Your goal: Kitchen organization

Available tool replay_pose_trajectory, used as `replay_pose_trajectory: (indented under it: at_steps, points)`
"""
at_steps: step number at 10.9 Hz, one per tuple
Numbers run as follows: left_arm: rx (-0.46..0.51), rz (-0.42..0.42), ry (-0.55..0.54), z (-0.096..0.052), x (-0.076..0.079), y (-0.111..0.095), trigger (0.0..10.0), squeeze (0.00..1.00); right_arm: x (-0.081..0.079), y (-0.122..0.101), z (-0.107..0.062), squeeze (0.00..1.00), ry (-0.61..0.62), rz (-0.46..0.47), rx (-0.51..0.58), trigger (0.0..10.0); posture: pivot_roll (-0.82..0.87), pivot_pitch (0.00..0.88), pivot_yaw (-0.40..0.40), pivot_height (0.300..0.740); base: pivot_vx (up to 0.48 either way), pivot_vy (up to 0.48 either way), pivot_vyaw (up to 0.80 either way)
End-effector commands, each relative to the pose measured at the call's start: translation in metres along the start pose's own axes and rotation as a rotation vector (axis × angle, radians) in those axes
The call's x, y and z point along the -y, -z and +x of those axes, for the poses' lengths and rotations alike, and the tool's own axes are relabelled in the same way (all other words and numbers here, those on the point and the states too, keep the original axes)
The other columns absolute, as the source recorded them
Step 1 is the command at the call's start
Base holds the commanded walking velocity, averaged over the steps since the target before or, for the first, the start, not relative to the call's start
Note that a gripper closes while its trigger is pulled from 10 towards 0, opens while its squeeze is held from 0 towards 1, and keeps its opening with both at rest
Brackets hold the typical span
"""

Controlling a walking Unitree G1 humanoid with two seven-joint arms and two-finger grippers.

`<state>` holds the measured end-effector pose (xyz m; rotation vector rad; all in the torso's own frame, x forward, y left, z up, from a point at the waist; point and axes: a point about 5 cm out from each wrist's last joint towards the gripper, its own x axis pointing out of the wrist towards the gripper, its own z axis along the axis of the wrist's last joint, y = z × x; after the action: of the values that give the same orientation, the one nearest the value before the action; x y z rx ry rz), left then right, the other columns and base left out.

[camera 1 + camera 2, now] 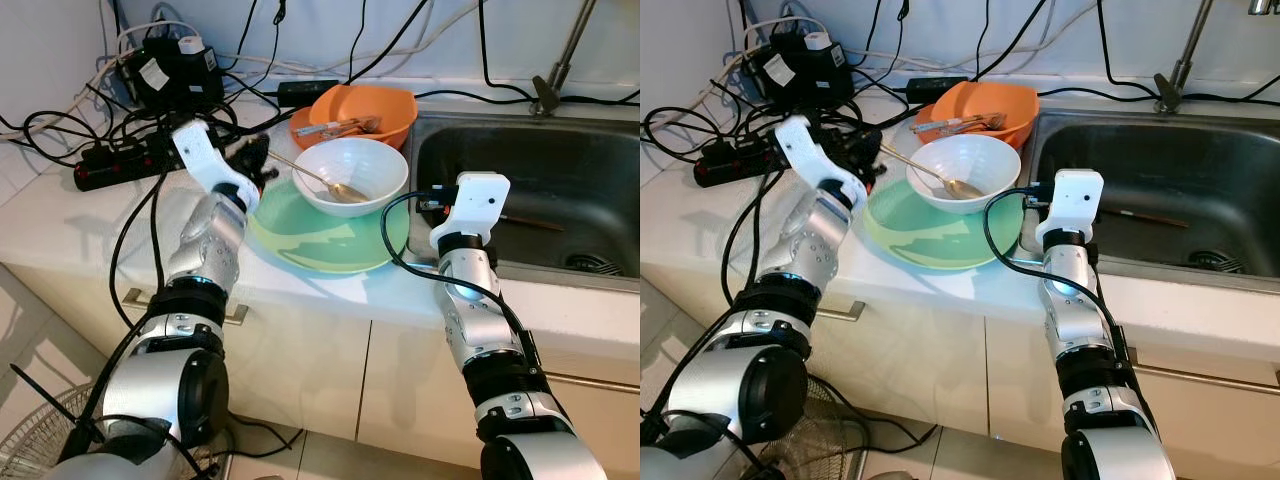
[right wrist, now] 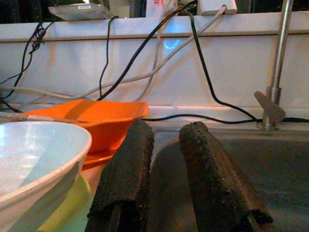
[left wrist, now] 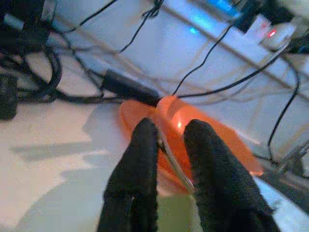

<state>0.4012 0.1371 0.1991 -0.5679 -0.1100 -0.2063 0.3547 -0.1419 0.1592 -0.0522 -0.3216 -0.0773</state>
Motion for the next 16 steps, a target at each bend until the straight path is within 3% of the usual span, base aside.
replay_pose_trajectory:
  at_steps: [1, 3, 6, 9, 10, 11, 15, 16]
  points:
    - [0.063, -0.013, 0.063, 0.003, 0.012, -0.014, 0.0, 0.0, -0.001, 0.002, -0.001, 0.0, 0.001, 0.002, -0.011, 10.0, 0.07, 0.0, 0.1, 0.74, 0.0, 0.0, 0.0]
    - [0.09, -0.036, 0.139, 0.001, 0.028, -0.018, 0.0, 0.0, -0.001, 0.002, -0.001, 0.0, 0.004, 0.001, -0.012, 10.0, 0.07, 0.0, 0.099, 0.74, 0.0, 0.0, 0.0]
    - [0.087, -0.087, 0.152, -0.009, 0.028, -0.013, 0.0, 0.0, -0.001, 0.002, -0.001, 0.0, 0.003, 0.002, -0.012, 10.0, 0.07, 0.0, 0.1, 0.74, 0.0, 0.0, 0.0]
    - [0.105, -0.096, 0.235, -0.014, 0.044, -0.017, 0.0, 0.0, 0.0, 0.002, 0.0, 0.0, 0.004, -0.001, -0.01, 10.0, 0.07, 0.0, 0.103, 0.74, 0.0, 0.0, 0.0]
    - [0.082, -0.086, 0.209, -0.016, 0.042, -0.012, 7.5, 0.0, -0.001, 0.001, 0.0, 0.0, 0.004, 0.001, -0.006, 10.0, 0.07, 0.0, 0.104, 0.74, 0.0, 0.0, 0.0]
    - [0.08, -0.086, 0.206, -0.018, 0.041, -0.012, 10.0, 0.0, -0.001, 0.002, 0.0, 0.0, 0.003, 0.0, -0.006, 10.0, 0.07, 0.0, 0.103, 0.74, 0.0, 0.0, 0.0]
    - [0.115, -0.071, 0.178, -0.023, 0.038, -0.021, 10.0, 0.04, 0.0, 0.001, 0.001, 0.0, 0.003, -0.004, -0.004, 10.0, 0.07, 0.0, 0.104, 0.74, 0.0, 0.0, 0.0]
    - [0.15, -0.061, 0.155, -0.028, 0.03, -0.03, 10.0, 1.0, -0.001, 0.002, -0.001, 0.0, 0.001, -0.003, -0.006, 10.0, 0.07, 0.0, 0.106, 0.74, 0.0, 0.0, 0.0]
